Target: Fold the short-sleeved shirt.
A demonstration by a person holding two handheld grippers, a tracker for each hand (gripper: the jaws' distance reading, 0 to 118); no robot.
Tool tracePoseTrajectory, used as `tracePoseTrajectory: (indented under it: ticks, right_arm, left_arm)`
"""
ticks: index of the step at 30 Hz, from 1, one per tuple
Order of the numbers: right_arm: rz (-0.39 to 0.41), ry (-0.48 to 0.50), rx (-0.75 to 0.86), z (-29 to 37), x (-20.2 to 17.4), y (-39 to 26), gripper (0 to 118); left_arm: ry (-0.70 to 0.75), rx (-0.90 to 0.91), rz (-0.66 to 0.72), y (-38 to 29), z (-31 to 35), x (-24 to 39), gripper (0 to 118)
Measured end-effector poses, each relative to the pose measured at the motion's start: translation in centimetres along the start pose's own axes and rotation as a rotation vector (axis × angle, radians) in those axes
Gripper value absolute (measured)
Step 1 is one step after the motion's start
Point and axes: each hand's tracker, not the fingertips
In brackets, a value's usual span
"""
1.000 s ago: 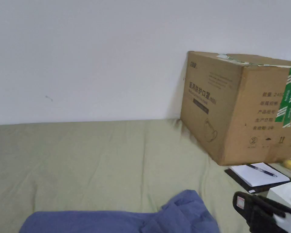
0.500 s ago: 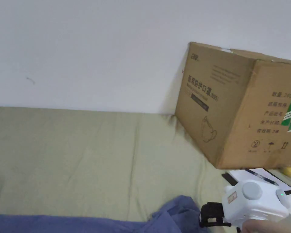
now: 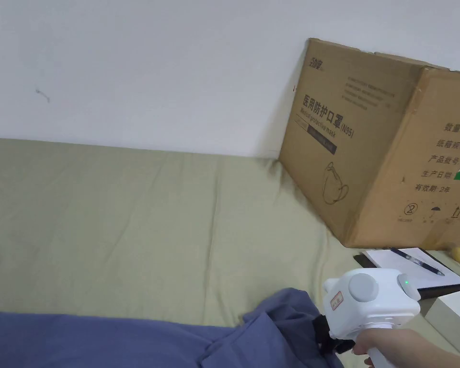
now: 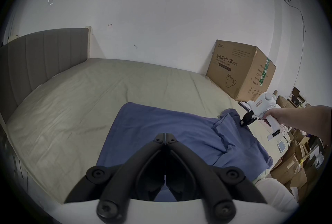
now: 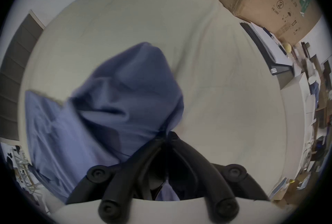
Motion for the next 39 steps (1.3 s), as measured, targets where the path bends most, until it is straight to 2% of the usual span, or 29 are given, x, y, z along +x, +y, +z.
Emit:
tracePoseTrajectory:
  ticks: [3,5,7,11,12,14,15,16,18,21,24,26,28,30,32,33,34,35,37,39]
  right_arm:
    - [-0.064,0.112,0.059,1.2,0.4,-0.3,0]
    - [-0.103,0.145,0.135,2.4,1.3,-0.5,0]
    - [-0.134,0.166,0.200,3.7,1.9,-0.9,0]
    - [-0.137,0.235,0.240,4.0,2.8,-1.4,0]
    - [-0.130,0.235,0.241,3.6,3.1,-1.4,0]
    - [-0.114,0.230,0.243,2.9,3.0,-1.7,0]
    - [-0.102,0.229,0.241,2.6,3.0,-1.7,0]
    - [-0.087,0.227,0.241,2.9,2.6,-2.2,0]
    - [-0.054,0.237,0.225,2.3,2.6,-2.2,0]
    - [-0.033,0.237,0.197,1.5,2.1,-1.9,0]
    - [-0.021,0.229,0.179,0.5,2.1,-1.5,0]
    - [-0.015,0.233,0.161,-0.1,2.1,-1.4,0]
    - [-0.012,0.222,0.152,-0.3,1.8,-1.5,0]
    - [-0.011,0.217,0.151,-0.4,1.5,-1.6,0]
    - [-0.020,0.215,0.171,0.2,1.2,-1.7,0]
    - [-0.027,0.214,0.189,0.7,1.0,-1.8,0]
    - [-0.031,0.201,0.201,1.2,0.7,-1.9,0]
    - [-0.033,0.182,0.220,2.1,0.5,-2.1,0]
    - [-0.050,0.187,0.251,4.5,0.2,-2.7,0]
    - [-0.056,0.192,0.288,8.2,0.5,-3.1,0]
  left_arm:
    - [-0.032,-0.021,0.014,0.8,-0.6,-1.2,0]
    - [-0.066,-0.061,0.023,3.0,-3.0,-3.2,0]
    - [-0.064,-0.156,0.065,5.6,-6.4,-5.4,0]
    - [-0.070,-0.401,0.183,9.5,-14.7,-8.9,2]
    - [-0.059,-0.410,0.191,9.8,-16.6,-9.7,14]
    - [-0.040,-0.426,0.176,10.8,-20.2,-10.9,87]
    - [-0.016,-0.464,0.132,11.2,-22.1,-11.3,113]
    - [0.020,-0.477,0.111,11.4,-23.5,-11.7,117]
    - [0.045,-0.462,0.083,12.0,-25.6,-12.5,116]
    - [0.068,-0.553,0.040,11.8,-29.3,-12.5,116]
    - [0.151,-0.637,-0.068,10.3,-32.1,-12.0,116]
    - [0.221,-0.698,-0.144,9.2,-34.4,-12.8,95]
    - [0.223,-0.652,-0.185,9.4,-34.0,-11.9,93]
    - [0.213,-0.664,-0.160,9.7,-32.9,-10.9,79]
    - [0.192,-0.648,-0.173,10.2,-31.9,-10.5,39]
    - [0.190,-0.635,-0.196,10.4,-31.1,-10.7,7]
    - [0.131,-0.620,-0.177,10.7,-30.4,-10.6,0]
    - [0.187,-0.578,-0.209,11.0,-29.4,-10.3,0]
    - [0.125,-0.550,-0.147,12.4,-27.3,-10.2,0]
    - [0.142,-0.488,-0.136,14.5,-24.3,-9.6,0]
